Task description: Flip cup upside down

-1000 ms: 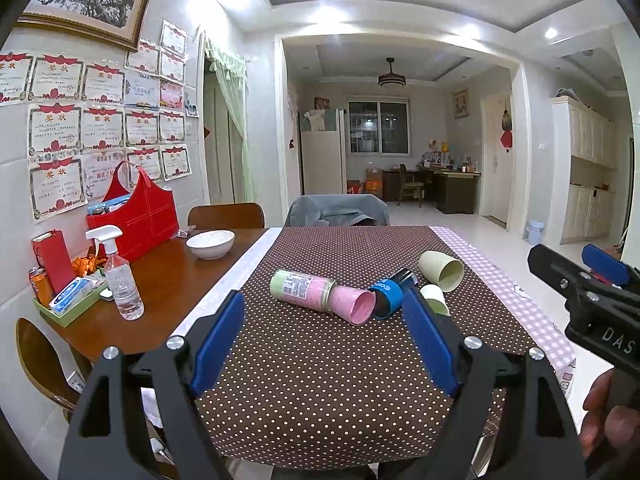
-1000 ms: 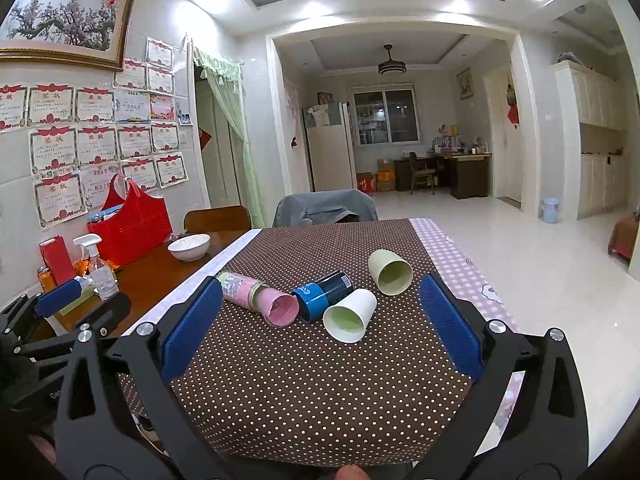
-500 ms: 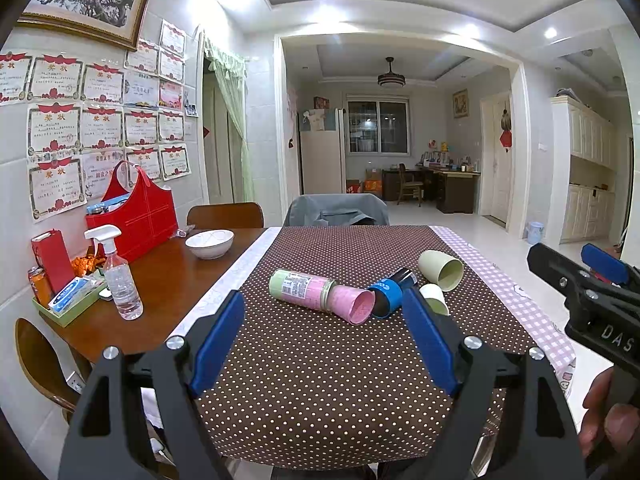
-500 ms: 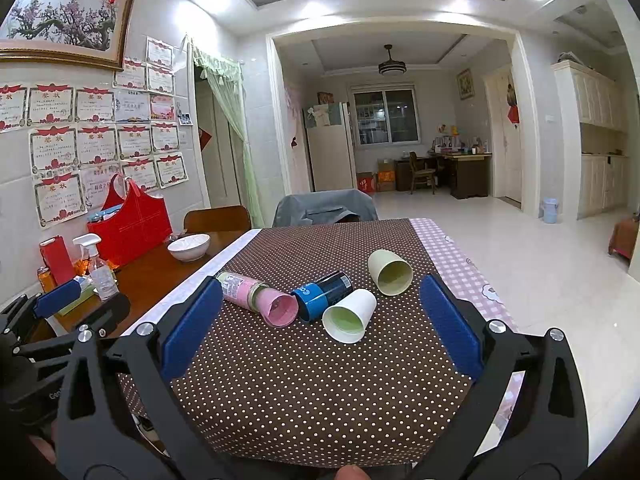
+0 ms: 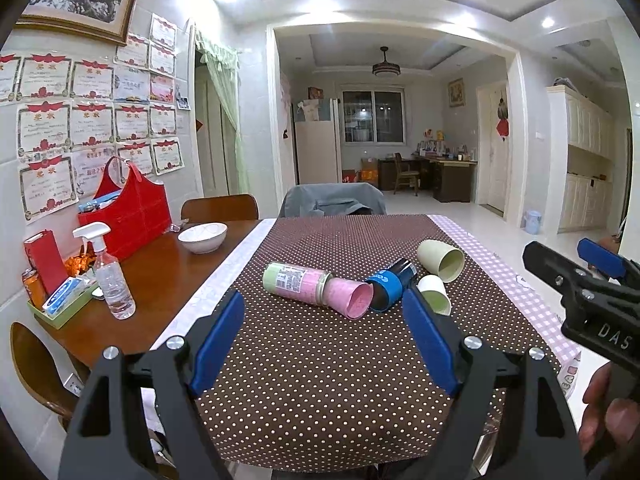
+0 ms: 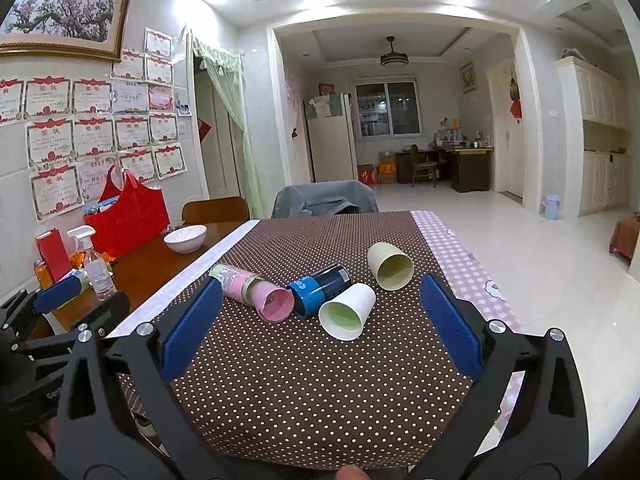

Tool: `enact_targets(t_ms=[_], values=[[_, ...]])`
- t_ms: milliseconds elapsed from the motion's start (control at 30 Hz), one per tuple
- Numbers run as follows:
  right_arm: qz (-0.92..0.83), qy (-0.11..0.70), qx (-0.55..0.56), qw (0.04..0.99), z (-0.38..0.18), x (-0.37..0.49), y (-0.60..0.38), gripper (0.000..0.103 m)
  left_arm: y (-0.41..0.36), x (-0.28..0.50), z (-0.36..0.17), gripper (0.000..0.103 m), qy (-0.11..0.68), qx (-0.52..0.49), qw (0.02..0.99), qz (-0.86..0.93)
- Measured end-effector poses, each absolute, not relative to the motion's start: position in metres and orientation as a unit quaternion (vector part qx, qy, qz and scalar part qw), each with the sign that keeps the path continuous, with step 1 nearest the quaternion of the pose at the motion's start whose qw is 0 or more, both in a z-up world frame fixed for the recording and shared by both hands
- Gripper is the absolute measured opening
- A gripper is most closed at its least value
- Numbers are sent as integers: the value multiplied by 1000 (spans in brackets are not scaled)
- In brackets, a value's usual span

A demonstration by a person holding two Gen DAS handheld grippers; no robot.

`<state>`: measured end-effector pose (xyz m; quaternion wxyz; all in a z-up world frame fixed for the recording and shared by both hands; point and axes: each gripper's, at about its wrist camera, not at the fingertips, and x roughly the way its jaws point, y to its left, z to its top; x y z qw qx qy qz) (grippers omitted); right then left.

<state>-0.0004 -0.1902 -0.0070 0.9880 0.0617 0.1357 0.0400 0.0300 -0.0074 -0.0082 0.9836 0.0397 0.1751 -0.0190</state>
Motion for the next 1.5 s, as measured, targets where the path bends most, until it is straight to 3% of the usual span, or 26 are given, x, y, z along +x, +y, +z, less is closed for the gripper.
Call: enact_targets(t_ms=[767,1500], values=[[39,215,70,973,-35,119,-235,97,-44,159,-29,80,249,112,960,-61],[11,314,134,940,-85,221,-284,97,-110,326,-96,80,413,229,865,-171]])
